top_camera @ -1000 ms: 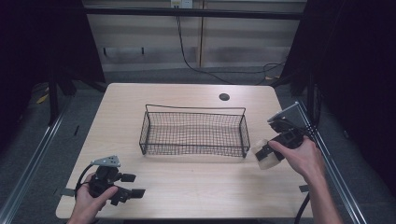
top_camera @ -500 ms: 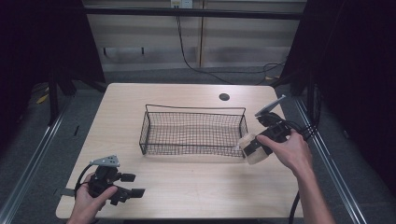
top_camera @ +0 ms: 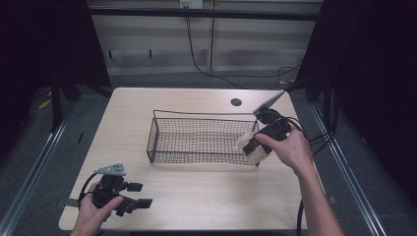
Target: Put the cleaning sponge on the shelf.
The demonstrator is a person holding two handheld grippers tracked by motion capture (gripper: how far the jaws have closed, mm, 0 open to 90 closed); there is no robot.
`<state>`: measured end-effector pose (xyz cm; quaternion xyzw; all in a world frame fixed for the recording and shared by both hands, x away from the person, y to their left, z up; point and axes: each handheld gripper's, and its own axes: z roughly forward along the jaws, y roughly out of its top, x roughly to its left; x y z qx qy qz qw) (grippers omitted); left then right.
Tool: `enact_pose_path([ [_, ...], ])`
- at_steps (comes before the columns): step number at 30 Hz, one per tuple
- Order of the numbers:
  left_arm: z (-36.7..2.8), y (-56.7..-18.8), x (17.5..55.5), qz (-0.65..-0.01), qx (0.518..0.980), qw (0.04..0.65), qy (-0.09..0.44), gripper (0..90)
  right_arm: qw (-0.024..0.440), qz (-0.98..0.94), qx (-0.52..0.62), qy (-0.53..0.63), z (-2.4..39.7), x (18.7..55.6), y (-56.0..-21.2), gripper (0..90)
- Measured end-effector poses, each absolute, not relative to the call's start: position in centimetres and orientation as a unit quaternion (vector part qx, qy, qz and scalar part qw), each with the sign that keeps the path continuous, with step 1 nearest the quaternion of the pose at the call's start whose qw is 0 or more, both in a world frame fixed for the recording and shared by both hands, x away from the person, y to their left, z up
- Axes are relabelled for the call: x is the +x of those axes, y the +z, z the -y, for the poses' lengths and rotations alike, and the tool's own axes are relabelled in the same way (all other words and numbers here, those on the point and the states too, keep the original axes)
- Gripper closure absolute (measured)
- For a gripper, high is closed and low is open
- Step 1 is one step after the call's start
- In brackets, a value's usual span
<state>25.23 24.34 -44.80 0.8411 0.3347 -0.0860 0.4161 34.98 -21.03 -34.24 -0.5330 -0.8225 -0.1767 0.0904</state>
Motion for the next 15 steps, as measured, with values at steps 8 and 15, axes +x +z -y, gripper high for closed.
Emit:
enact_pose_path([
  [8, -24.3, -44.8, 25.2, -0.334, 0.841, 0.417, -0.087, 19.5, 0.083, 0.823, -0.534, -0.175, 19.7, 35.9, -33.9, 27.1],
  [15, -24.3, -44.8, 25.2, -0.331, 0.843, 0.415, -0.087, 19.5, 0.075, 0.817, -0.544, -0.176, 19.5, 36.8, -33.4, 27.1],
])
